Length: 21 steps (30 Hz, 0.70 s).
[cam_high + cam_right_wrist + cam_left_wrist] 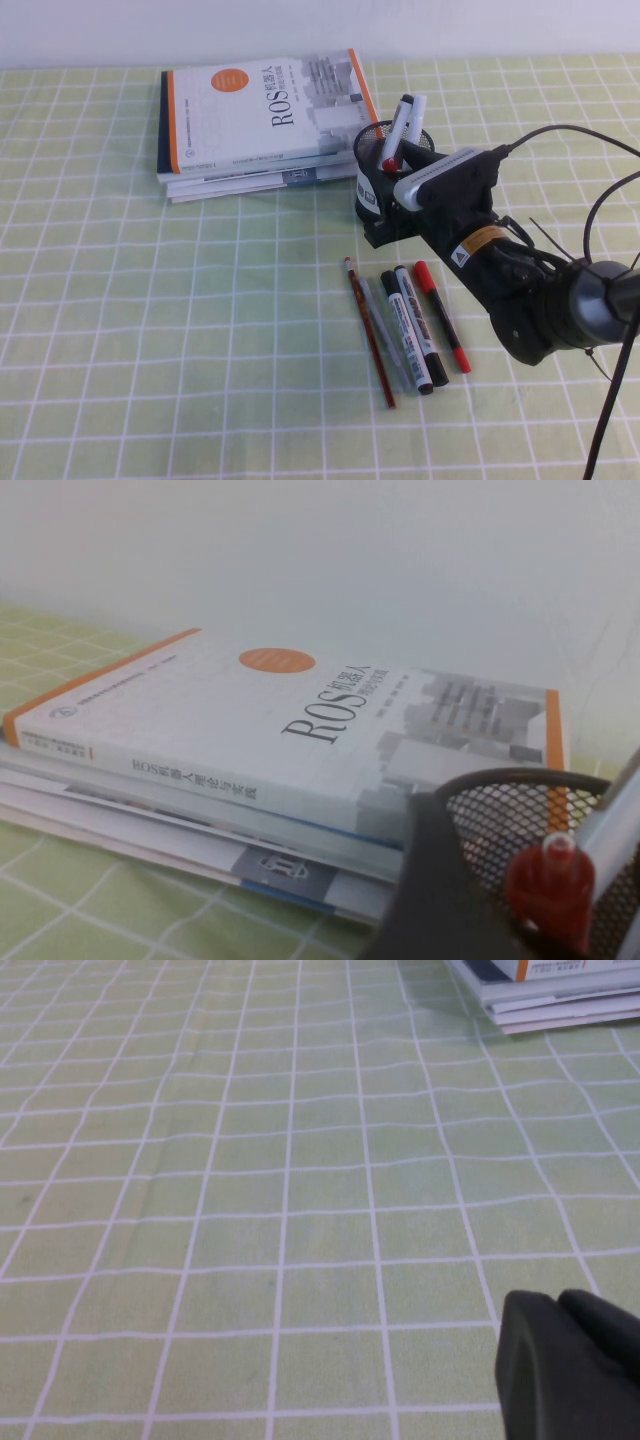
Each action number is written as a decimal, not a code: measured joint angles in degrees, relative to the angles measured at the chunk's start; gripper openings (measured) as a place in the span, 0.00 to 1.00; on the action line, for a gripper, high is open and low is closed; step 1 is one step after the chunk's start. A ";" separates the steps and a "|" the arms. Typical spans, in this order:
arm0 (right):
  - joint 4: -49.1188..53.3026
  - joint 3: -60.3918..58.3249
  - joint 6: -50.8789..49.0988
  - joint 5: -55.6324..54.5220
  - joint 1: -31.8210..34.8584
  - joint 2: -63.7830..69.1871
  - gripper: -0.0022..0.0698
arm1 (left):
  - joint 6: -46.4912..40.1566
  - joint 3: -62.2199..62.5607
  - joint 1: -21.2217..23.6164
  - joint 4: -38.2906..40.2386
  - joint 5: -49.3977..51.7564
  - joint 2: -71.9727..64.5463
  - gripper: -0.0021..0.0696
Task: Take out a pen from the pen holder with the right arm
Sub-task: 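Take a marker out of the pen holder and lay it on the table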
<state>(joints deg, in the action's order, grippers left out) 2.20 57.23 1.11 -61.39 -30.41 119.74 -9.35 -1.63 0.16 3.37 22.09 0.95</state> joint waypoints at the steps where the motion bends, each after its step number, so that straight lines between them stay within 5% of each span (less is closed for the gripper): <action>1: -0.14 0.00 0.00 0.00 0.00 0.00 0.52 | 0.00 0.00 0.00 0.00 0.00 0.00 0.02; 21: -2.20 3.41 0.10 3.13 0.00 1.56 0.50 | 0.00 0.00 0.00 0.00 0.00 0.00 0.02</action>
<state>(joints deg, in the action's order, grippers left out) 0.00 60.63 1.21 -58.26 -30.41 121.29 -9.35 -1.63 0.16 3.37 22.09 0.95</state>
